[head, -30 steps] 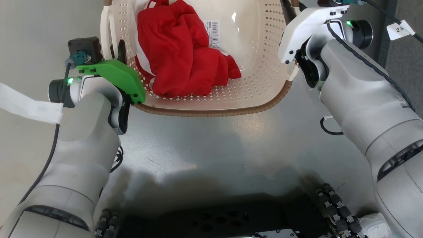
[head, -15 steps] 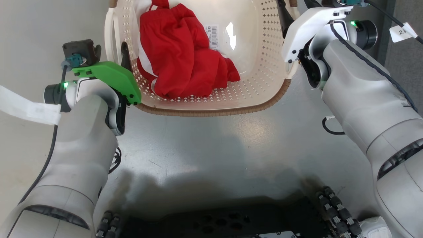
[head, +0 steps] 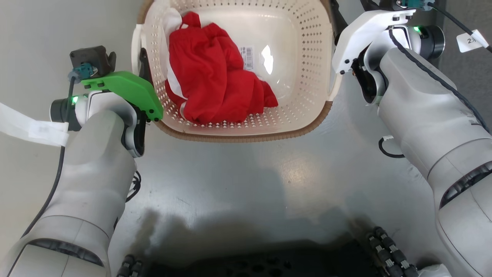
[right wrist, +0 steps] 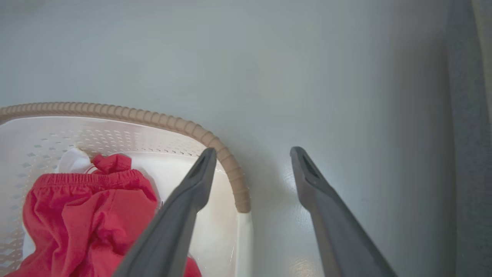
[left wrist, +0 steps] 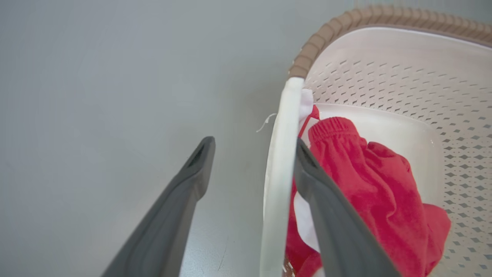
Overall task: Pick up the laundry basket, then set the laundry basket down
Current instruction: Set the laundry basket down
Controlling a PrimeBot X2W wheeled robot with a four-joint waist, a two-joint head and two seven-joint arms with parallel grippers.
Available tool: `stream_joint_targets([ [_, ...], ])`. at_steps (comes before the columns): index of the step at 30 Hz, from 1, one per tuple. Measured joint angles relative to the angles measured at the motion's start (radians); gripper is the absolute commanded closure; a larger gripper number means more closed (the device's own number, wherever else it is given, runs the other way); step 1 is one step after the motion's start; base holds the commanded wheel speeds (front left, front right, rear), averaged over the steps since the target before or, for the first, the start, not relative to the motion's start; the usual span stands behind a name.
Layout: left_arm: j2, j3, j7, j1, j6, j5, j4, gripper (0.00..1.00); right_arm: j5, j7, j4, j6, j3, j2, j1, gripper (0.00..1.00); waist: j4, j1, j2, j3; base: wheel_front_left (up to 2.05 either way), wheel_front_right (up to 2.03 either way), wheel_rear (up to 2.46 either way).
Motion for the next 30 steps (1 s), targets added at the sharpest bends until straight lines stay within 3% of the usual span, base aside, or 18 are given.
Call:
stream_joint_targets([
  [13,0.002,0.057,-0.001,0.008,-0.013,0.003,-0.084,0.00,-0.012,-0.017,-0.016,0.012,-0.012,-0.017,0.001,0.00,0.001,0.0000,0.0000,-0.111,0.00,0.00,0.00],
  [30,0.049,0.182,-0.004,0.213,0.003,0.120,-0.323,0.00,-0.130,-0.017,-0.328,-0.045,-0.196,-0.104,0.151,0.00,0.007,0.0000,0.0000,-0.309,0.00,0.00,0.00],
])
